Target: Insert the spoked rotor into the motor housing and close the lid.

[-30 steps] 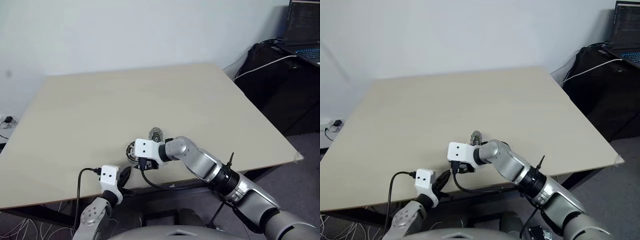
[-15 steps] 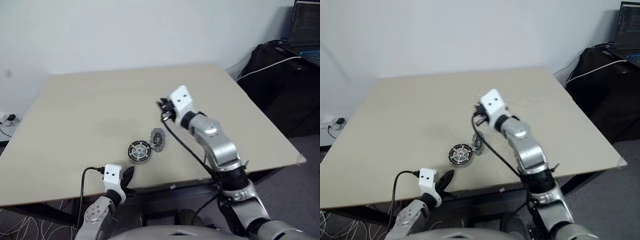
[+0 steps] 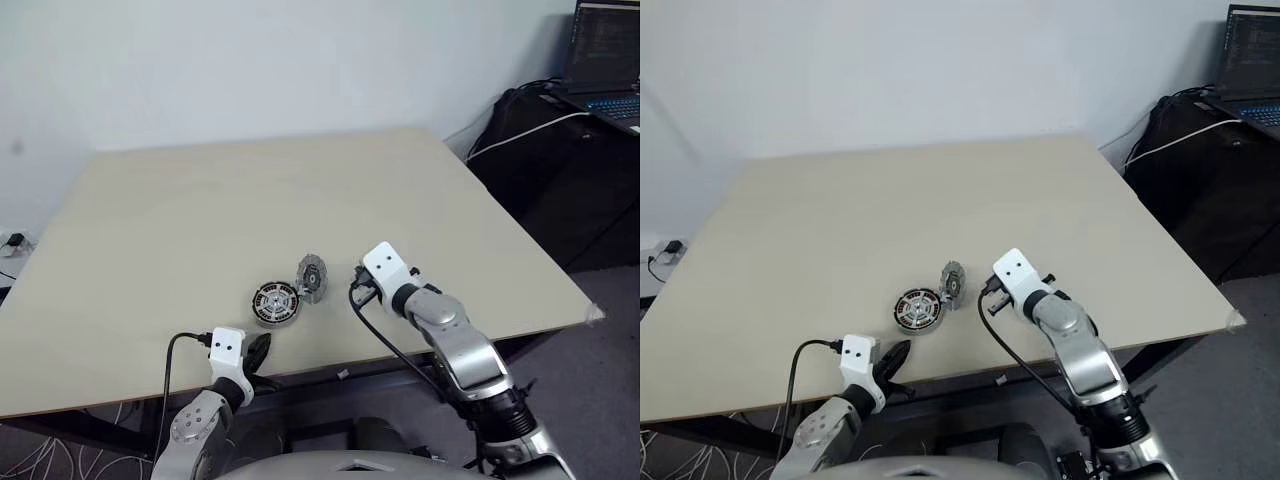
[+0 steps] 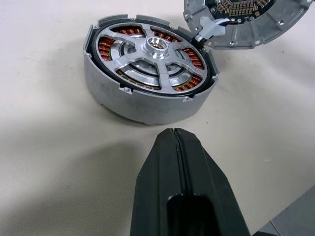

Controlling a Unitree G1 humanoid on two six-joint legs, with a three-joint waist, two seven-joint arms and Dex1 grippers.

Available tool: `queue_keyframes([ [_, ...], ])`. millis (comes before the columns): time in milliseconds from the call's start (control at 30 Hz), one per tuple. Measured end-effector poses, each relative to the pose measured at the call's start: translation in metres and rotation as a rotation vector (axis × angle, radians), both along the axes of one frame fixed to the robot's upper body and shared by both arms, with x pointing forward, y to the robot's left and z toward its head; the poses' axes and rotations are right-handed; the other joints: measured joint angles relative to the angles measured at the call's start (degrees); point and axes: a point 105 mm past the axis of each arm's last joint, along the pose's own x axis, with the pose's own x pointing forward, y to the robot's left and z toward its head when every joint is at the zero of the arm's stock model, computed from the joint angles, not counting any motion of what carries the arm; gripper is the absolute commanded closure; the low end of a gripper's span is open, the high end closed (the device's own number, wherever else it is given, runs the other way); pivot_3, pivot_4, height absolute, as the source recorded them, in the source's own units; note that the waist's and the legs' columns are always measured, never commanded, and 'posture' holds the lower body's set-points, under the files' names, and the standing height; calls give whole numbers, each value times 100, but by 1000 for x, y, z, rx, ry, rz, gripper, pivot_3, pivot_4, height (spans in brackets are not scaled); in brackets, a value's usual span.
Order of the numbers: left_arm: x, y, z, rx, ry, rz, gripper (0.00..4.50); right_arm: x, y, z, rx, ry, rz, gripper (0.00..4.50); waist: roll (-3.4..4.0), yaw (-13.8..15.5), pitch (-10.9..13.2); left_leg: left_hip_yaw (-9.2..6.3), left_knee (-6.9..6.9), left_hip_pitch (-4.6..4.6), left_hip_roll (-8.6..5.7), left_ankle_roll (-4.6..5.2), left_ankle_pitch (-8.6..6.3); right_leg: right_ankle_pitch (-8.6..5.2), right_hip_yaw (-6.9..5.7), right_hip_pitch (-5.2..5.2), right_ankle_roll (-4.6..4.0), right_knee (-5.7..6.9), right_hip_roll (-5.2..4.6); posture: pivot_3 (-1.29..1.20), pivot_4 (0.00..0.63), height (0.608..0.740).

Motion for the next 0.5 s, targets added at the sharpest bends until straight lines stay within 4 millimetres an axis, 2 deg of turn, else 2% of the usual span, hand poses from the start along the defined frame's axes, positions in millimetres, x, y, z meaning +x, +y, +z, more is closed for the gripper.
queue_keyframes([
  [233, 0, 1, 0, 1, -1, 2, 4500, 6, 16, -15, 57, 29, -17, 4456, -1, 0, 23, -1, -4, -1, -2, 20, 11, 3, 1, -6, 3, -1, 1, 0, 0, 740],
  [500, 1, 0, 1, -18, -1, 9, 4500, 8, 40, -4, 102, 2, 70, 4456, 3, -6, 27, -3, -6, -1, -2, 20, 11, 2, 0, -6, 3, -1, 1, 0, 0, 740],
])
